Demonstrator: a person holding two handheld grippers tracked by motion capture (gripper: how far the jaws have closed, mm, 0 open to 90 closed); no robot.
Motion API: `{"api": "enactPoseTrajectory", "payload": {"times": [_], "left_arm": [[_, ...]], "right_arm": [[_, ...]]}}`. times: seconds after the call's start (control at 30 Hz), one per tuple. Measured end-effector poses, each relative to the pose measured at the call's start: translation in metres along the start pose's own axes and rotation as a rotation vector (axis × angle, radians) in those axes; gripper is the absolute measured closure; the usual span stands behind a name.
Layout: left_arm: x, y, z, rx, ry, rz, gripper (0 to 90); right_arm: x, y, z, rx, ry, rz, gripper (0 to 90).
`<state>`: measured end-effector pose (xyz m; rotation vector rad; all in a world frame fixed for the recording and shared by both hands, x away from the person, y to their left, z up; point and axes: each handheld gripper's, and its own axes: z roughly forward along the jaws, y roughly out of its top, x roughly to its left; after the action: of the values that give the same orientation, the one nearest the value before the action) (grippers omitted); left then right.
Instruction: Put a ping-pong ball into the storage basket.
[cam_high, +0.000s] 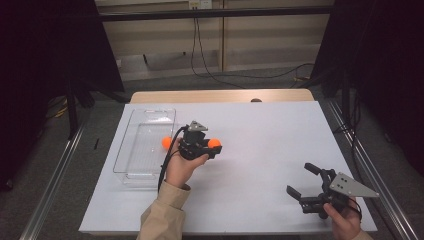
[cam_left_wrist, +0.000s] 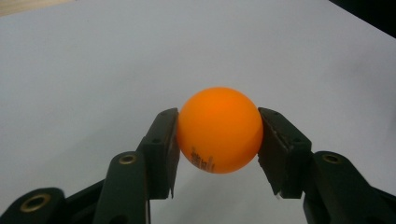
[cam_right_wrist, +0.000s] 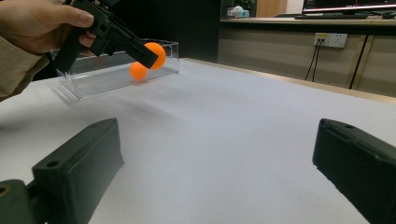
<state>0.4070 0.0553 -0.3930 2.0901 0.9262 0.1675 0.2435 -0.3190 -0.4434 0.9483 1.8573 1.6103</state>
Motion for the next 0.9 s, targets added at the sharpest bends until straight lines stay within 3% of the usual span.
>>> {"api": "enactPoseTrajectory", "payload": {"times": [0.1, 0.9], "left_arm": [[0.0009, -0.0006, -0.0006, -0.009, -0.001, -0.018, 50.9], [0.0048, -0.0012, -0.0069, -0.011, 0.016, -0.013, 50.9]], "right_arm": [[-0.0001, 0.0, 0.0002, 0.001, 0.0, -0.001, 1.1], [0.0003, 0.0005, 0.0001, -0.001, 0.004, -0.001, 1.1]]}}
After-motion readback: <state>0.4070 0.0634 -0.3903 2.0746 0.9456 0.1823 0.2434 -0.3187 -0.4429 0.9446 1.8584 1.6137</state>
